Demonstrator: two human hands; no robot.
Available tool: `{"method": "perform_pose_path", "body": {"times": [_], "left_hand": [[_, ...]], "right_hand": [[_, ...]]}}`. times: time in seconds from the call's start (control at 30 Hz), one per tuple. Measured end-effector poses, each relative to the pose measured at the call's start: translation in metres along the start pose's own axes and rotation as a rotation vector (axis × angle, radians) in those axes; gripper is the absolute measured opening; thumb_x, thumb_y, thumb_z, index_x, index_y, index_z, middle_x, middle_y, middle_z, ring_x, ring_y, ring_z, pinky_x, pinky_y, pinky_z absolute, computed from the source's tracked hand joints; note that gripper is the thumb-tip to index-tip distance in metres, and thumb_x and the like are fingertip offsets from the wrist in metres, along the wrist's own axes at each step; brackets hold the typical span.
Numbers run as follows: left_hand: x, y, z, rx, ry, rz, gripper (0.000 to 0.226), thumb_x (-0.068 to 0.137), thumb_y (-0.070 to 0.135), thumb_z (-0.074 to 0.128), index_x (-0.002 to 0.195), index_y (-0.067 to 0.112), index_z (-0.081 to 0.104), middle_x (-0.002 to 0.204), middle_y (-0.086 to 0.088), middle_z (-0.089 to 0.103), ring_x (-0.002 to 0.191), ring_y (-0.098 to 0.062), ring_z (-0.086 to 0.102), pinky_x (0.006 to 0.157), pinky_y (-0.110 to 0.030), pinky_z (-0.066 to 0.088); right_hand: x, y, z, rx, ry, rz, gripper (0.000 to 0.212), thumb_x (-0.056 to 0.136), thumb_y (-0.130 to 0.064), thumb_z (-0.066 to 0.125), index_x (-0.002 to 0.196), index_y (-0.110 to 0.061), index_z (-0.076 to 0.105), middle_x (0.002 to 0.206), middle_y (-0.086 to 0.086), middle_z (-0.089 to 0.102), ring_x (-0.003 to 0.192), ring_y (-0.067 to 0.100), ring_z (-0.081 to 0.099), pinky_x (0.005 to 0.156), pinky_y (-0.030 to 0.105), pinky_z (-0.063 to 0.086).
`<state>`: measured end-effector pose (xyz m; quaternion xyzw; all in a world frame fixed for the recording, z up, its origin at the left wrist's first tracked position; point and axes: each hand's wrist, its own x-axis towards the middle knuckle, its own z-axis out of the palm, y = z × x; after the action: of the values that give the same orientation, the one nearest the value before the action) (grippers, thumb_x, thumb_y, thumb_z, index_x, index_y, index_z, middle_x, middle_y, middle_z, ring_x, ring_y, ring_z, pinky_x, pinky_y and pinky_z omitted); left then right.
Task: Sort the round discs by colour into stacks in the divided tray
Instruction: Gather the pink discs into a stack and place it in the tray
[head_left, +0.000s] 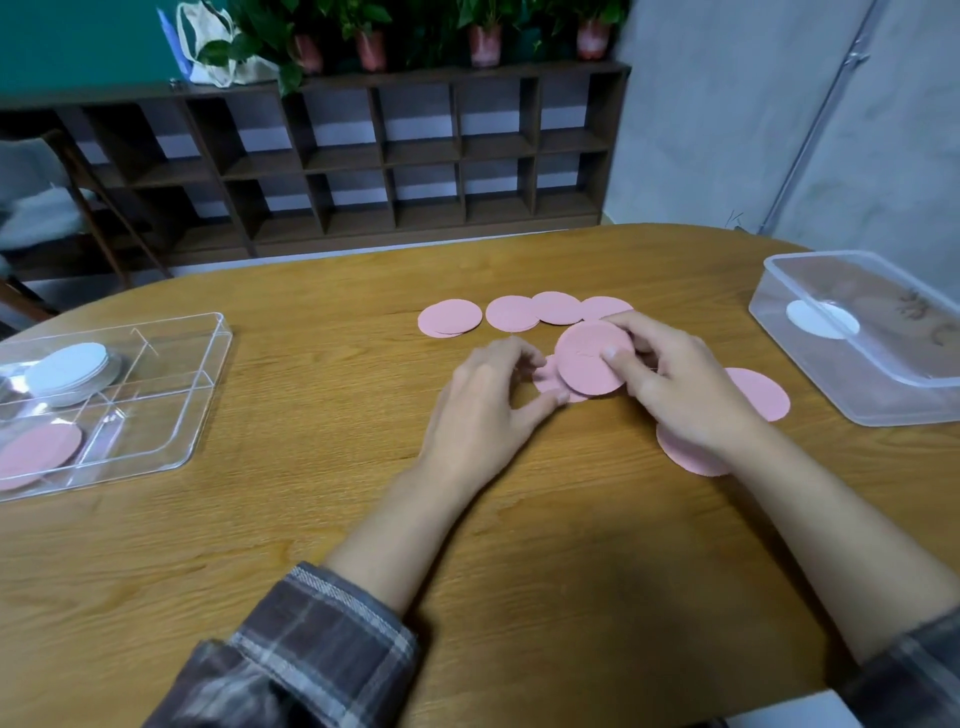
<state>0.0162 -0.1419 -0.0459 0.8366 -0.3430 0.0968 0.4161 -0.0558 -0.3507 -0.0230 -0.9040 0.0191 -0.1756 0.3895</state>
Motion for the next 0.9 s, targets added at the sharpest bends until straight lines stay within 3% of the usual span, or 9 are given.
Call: {"method": "perform_pose_path", "body": {"times": [0.13, 0.27, 0.43, 0.6, 0.73, 0.8, 0.9], "left_hand": [[0.006, 0.012, 0.013, 0.109, -0.053, -0.019, 0.045, 0.086, 0.045, 0.080, 0.123, 0.025, 0.066, 0.121, 0.011, 0.070, 0.116, -0.012, 0.060, 0.094, -0.039, 0.052], [0.013, 0.016, 0.022, 0.225, -0.082, -0.031, 0.042, 0.087, 0.052, 0.075, 0.121, 0.028, 0.068, 0.118, 0.012, 0.071, 0.114, -0.014, 0.060, 0.087, -0.034, 0.050], [0.014, 0.015, 0.020, 0.328, -0.123, 0.104, 0.028, 0.098, 0.054, 0.059, 0.102, 0.027, 0.067, 0.095, 0.010, 0.069, 0.093, -0.018, 0.064, 0.072, -0.042, 0.055], [0.010, 0.024, 0.016, 0.303, -0.018, 0.249, 0.038, 0.109, 0.047, 0.037, 0.107, 0.023, 0.066, 0.088, 0.007, 0.072, 0.078, -0.026, 0.067, 0.060, -0.044, 0.054], [0.011, 0.025, 0.017, 0.217, 0.015, 0.265, 0.030, 0.111, 0.037, 0.041, 0.110, 0.016, 0.062, 0.091, 0.002, 0.072, 0.078, -0.025, 0.067, 0.065, -0.044, 0.054], [0.010, 0.027, 0.017, 0.203, 0.033, 0.268, 0.025, 0.110, 0.032, 0.044, 0.111, 0.014, 0.061, 0.093, 0.000, 0.071, 0.080, -0.023, 0.066, 0.068, -0.042, 0.054], [0.011, 0.024, 0.018, 0.173, 0.045, 0.240, 0.016, 0.106, 0.024, 0.051, 0.113, 0.013, 0.061, 0.095, -0.001, 0.070, 0.081, -0.021, 0.064, 0.071, -0.039, 0.052]], "right_hand": [[-0.006, 0.018, -0.022, -0.034, 0.031, 0.053, 0.021, 0.103, -0.023, 0.056, 0.116, -0.037, 0.065, 0.093, -0.015, 0.071, 0.075, 0.003, 0.060, 0.084, 0.042, 0.052], [-0.015, 0.030, -0.039, -0.004, 0.090, 0.082, 0.022, 0.104, -0.024, 0.056, 0.118, -0.037, 0.066, 0.094, -0.028, 0.070, 0.077, -0.011, 0.060, 0.078, 0.026, 0.044], [-0.020, 0.037, -0.042, 0.049, 0.155, 0.098, 0.023, 0.104, -0.024, 0.055, 0.123, -0.034, 0.065, 0.103, -0.019, 0.070, 0.081, -0.004, 0.059, 0.078, 0.024, 0.044], [-0.017, 0.035, -0.036, -0.022, 0.136, 0.040, 0.026, 0.104, -0.025, 0.056, 0.127, -0.034, 0.065, 0.097, -0.017, 0.071, 0.078, 0.004, 0.061, 0.080, 0.031, 0.051], [-0.017, 0.037, -0.030, -0.021, 0.122, 0.005, 0.037, 0.104, -0.021, 0.056, 0.136, -0.037, 0.064, 0.080, -0.024, 0.066, 0.074, 0.014, 0.059, 0.081, 0.034, 0.049], [-0.017, 0.037, -0.028, -0.012, 0.126, 0.005, 0.039, 0.104, -0.021, 0.055, 0.137, -0.040, 0.063, 0.074, -0.013, 0.065, 0.073, 0.022, 0.059, 0.079, 0.037, 0.049], [-0.016, 0.037, -0.026, 0.007, 0.138, 0.008, 0.039, 0.106, -0.022, 0.051, 0.137, -0.042, 0.062, 0.073, 0.001, 0.064, 0.073, 0.021, 0.061, 0.078, 0.041, 0.053]]}}
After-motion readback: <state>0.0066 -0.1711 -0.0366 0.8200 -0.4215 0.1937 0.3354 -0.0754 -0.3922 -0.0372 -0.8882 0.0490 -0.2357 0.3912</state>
